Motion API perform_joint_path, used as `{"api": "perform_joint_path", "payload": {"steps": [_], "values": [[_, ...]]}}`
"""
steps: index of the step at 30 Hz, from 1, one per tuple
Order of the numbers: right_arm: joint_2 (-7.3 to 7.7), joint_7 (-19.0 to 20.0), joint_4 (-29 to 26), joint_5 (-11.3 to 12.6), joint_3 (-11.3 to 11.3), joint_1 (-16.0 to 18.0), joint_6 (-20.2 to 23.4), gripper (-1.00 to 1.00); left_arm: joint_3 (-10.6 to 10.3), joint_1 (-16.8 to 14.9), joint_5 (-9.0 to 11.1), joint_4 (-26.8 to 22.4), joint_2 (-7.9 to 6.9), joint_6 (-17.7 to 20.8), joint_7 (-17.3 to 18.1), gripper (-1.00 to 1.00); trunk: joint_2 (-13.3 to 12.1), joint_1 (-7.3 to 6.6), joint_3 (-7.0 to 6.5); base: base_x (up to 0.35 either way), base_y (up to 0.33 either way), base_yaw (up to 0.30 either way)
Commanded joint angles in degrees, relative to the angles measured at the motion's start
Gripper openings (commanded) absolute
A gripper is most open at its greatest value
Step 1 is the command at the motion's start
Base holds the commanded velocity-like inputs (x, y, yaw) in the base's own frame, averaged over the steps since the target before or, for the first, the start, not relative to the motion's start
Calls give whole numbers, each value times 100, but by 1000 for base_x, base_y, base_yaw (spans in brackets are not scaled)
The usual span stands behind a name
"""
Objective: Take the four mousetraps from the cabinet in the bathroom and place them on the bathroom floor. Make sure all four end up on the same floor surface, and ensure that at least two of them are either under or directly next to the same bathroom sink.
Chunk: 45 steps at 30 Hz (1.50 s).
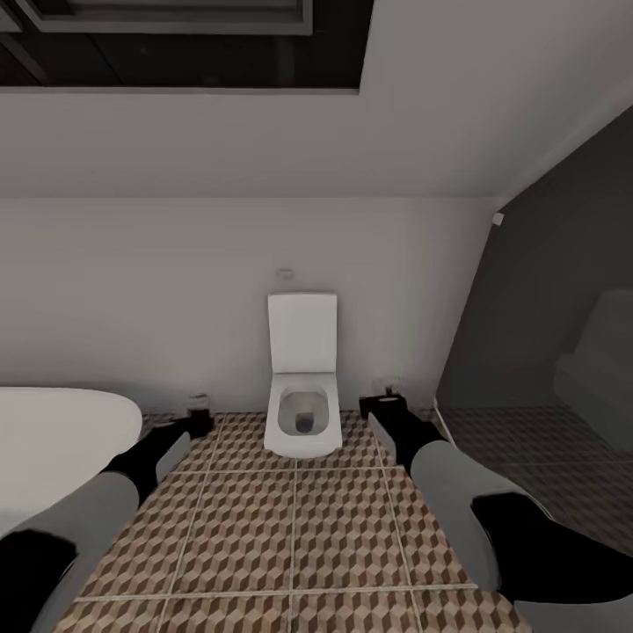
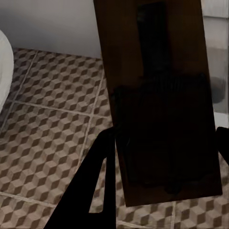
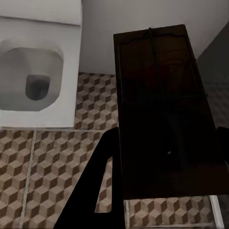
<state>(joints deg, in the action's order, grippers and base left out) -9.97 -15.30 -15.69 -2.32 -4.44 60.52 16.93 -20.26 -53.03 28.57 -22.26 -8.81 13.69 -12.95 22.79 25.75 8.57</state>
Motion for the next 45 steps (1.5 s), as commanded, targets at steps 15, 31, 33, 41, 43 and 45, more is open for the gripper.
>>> {"api": "perform_joint_path", "payload": {"steps": [15, 31, 33, 41, 43, 45], "values": [[77, 376, 206, -7, -39, -20, -201, -100, -750, -10, 66, 1119, 242, -1541, 133, -100, 13, 4, 12, 0, 0, 0], [91, 356, 198, -14, -32, -26, -274, -100, -760, -1, 72, 1168, 480, -1519, 86, -100, 13, 4, 12, 0, 0, 0], [91, 359, 198, -14, -31, -25, -276, -100, -760, 1, 71, 1166, 484, -1514, 84, -100, 13, 4, 12, 0, 0, 0], [92, 355, 190, -7, -31, -27, -278, -100, -760, 17, 69, 1181, 542, -1506, 87, -100, 173, 91, 91, 0, 0, 0], [92, 357, 189, -6, -31, -27, -278, -100, -760, 19, 69, 1220, 576, -1508, 89, -100, 253, 135, 138, 0, 0, 0], [92, 360, 191, -5, -31, -26, -278, -100, -760, 20, 69, 1249, 620, -1509, 90, -100, 334, 179, 188, 0, 0, 0]]}}
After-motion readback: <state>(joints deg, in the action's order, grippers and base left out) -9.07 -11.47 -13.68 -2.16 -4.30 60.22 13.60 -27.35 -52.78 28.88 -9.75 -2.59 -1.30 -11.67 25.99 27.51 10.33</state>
